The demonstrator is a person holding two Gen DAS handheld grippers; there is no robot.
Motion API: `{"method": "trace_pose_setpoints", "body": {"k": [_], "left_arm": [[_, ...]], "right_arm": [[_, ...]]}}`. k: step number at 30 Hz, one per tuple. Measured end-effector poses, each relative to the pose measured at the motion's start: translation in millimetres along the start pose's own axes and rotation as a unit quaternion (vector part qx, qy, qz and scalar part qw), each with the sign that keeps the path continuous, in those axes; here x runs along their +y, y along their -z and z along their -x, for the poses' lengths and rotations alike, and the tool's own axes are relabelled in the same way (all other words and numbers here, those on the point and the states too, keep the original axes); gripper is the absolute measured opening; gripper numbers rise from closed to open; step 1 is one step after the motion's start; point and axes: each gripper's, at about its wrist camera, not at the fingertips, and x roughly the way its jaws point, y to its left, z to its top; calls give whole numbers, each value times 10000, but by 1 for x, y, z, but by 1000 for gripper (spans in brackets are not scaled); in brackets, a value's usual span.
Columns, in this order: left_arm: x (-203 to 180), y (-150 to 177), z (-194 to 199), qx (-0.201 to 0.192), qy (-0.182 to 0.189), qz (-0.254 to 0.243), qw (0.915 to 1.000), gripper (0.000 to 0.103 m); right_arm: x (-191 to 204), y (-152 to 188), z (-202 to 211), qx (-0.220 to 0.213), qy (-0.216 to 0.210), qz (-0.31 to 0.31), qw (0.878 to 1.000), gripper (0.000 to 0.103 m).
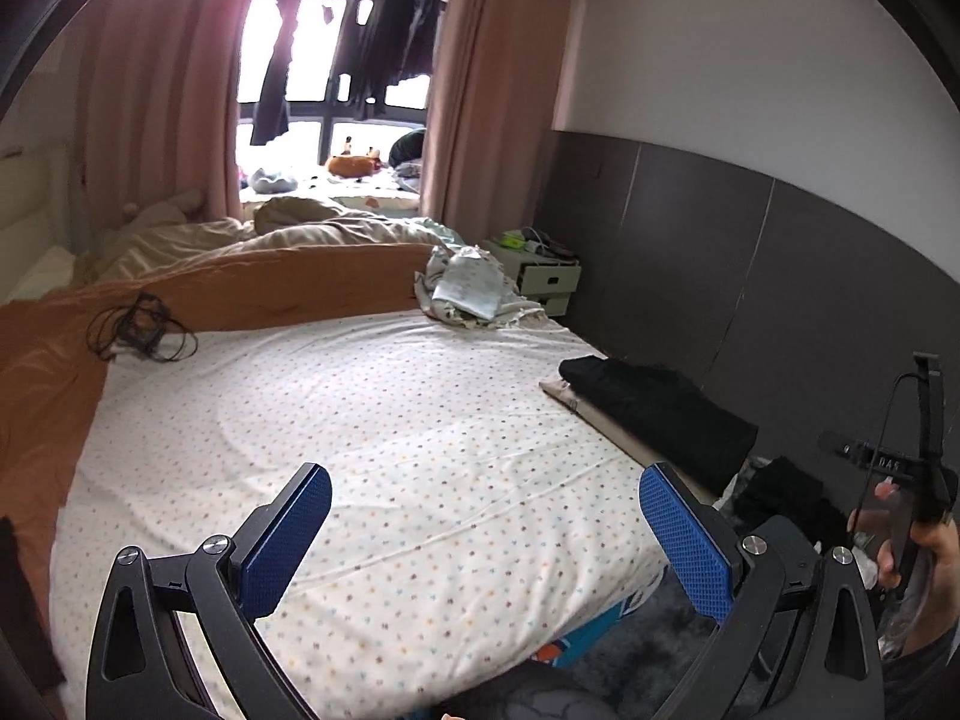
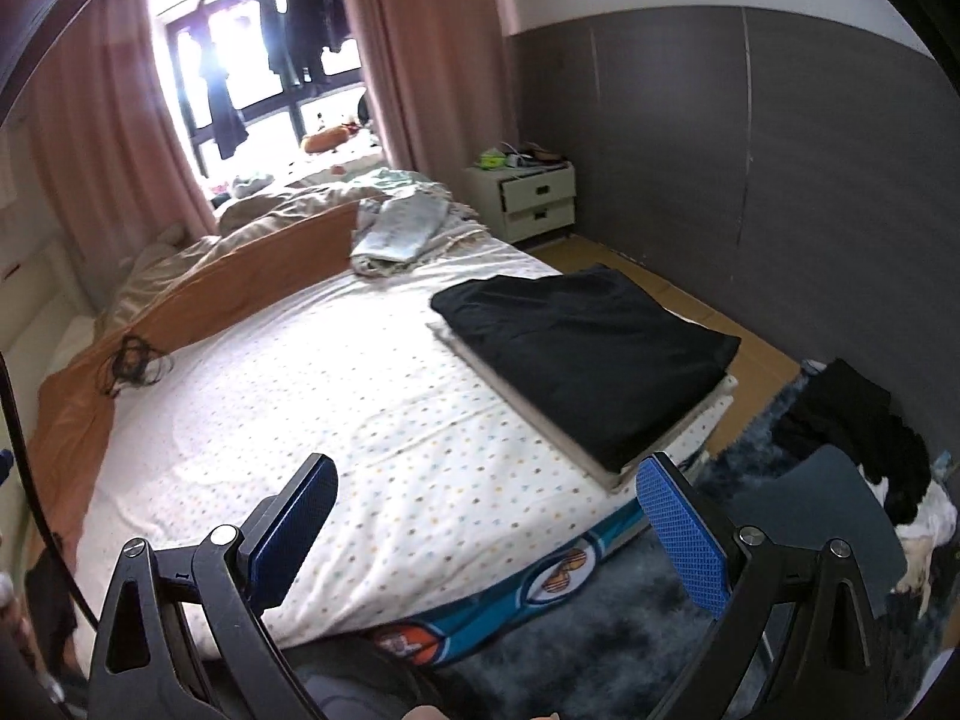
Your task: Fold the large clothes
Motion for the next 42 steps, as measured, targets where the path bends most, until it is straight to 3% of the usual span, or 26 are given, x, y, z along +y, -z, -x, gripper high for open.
{"method": "trace_pose_setpoints", "body": {"k": [5, 15, 29, 42], "left_arm": [[-3, 18, 31, -144, -20, 179, 9997, 102], [-24, 68, 70, -377, -245, -121, 9989, 103], [-8, 131, 84, -463, -707, 86, 9964, 102], [-14, 140, 88, -554, -847, 5, 9949, 102]], "right_arm": [[22, 22, 27, -100, -315, 162, 9993, 100], [37, 74, 69, -274, -715, 516, 9957, 100], [38, 150, 68, -833, -262, 513, 9949, 100], [51, 160, 63, -1018, -551, 368, 9926, 100]]}}
